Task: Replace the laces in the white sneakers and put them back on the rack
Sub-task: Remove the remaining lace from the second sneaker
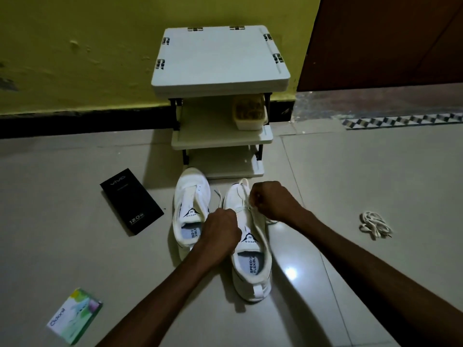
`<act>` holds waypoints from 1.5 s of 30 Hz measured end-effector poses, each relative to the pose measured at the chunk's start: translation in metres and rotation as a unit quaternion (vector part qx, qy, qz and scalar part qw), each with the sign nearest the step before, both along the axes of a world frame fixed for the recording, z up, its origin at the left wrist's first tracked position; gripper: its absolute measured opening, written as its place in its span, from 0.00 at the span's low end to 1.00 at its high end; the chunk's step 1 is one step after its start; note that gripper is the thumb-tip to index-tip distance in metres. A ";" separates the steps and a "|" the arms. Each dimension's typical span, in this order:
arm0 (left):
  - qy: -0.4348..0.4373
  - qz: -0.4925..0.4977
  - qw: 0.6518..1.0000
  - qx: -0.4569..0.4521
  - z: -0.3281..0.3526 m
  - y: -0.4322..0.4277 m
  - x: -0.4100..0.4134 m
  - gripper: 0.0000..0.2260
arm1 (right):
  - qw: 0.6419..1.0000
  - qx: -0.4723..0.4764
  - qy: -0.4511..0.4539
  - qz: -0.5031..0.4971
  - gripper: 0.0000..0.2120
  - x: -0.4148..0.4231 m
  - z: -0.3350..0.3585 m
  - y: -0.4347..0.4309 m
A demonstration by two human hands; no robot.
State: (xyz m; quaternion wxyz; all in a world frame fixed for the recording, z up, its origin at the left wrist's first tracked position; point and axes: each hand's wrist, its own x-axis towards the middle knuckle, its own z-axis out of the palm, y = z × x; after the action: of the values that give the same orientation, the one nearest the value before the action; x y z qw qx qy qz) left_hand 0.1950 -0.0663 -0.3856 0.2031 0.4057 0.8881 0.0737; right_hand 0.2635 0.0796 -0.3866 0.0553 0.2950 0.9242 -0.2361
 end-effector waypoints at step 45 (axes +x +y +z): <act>-0.064 0.047 0.995 0.063 0.000 -0.005 0.000 0.11 | 0.955 0.220 -0.059 0.192 0.14 -0.019 -0.009 -0.022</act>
State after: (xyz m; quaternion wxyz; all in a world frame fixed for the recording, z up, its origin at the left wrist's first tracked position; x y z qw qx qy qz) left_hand 0.1950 -0.0710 -0.3852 0.2304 0.3699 0.8848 0.1646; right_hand 0.2447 0.0580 -0.3953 0.0874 0.1306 0.9876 0.0060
